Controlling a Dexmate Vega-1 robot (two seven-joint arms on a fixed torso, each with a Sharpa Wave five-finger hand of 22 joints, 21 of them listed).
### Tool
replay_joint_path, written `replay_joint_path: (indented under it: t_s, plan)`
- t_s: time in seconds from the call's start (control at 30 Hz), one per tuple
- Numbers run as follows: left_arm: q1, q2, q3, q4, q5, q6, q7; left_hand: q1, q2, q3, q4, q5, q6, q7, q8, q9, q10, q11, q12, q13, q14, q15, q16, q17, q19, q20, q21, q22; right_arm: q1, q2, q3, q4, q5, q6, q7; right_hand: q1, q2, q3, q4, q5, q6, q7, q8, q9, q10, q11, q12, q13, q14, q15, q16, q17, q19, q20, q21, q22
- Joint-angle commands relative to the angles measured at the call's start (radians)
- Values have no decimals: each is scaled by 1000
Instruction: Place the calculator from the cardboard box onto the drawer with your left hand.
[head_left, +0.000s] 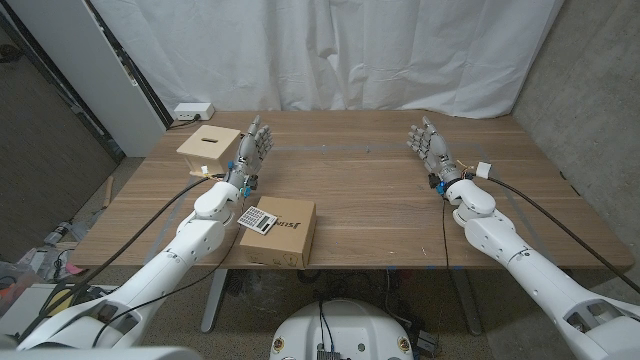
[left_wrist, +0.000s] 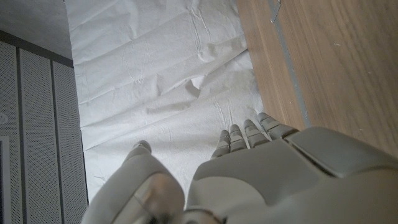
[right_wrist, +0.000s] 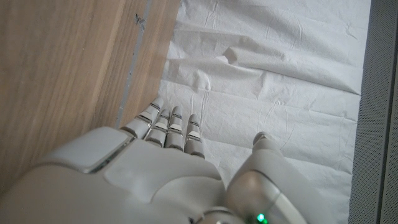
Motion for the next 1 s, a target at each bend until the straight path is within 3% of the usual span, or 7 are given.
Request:
replay_joint_path:
  t_s: [0.03,1.0]
  plan:
    - [28,6,-7,-39,-8,7,26,15,1,7,-1,8,10,0,7,1,9,-2,8,3,-2,-3,5,2,2,-44,6,3,-28,-14,11,-44,15,-9,-4,7,2,5,-3,6,10,1,6,2,11,-4,7,3,8,3,5,4,7,-13,4,2]
    - [52,80,-44,-73,-13,28,13,38,26,15,-10,15,27,-1,11,2,25,-2,13,4,12,-2,9,2,7,-39,11,3,-73,-31,17,-121,0,-40,-74,10,8,2,-10,5,15,-1,8,2,17,-3,8,4,16,6,5,4,12,-9,-3,3]
